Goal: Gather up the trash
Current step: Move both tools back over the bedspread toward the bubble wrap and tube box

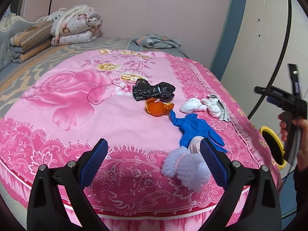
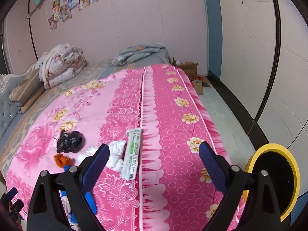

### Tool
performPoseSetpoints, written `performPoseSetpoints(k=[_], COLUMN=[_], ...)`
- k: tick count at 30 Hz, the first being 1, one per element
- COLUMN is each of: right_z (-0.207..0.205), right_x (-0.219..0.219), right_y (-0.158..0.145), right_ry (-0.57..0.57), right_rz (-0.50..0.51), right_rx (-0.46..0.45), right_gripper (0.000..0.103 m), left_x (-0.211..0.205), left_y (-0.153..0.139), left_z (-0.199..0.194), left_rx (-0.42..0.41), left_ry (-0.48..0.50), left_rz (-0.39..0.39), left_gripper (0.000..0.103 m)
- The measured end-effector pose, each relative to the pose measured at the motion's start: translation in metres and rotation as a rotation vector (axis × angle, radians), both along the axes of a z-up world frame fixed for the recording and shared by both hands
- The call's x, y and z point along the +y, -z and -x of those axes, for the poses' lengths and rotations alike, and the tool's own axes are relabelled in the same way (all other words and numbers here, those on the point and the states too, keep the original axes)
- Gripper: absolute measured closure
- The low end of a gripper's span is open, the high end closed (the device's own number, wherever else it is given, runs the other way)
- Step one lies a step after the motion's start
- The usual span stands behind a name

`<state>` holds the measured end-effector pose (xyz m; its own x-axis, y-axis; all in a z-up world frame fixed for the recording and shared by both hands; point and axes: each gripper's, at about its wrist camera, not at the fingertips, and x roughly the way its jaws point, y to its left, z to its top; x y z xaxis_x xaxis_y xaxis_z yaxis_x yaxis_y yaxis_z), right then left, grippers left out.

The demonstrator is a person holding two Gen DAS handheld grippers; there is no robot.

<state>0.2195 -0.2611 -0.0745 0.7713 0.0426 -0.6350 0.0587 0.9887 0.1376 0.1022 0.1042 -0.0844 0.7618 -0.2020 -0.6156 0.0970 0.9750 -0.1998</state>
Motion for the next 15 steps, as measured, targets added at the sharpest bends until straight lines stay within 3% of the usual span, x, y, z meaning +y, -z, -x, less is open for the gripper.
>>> performPoseSetpoints(k=[15], right_z=[-0.037], right_x=[0.014], right_y=[0.04], right_ry=[-0.073], right_rz=[-0.011], right_rx=[0.105], right_gripper=[0.013], left_x=[-0.014], left_y=[0.023], left_z=[0.009], left_rx=[0.015], left_ry=[0.116], left_rz=[0.0], left_gripper=[0.011])
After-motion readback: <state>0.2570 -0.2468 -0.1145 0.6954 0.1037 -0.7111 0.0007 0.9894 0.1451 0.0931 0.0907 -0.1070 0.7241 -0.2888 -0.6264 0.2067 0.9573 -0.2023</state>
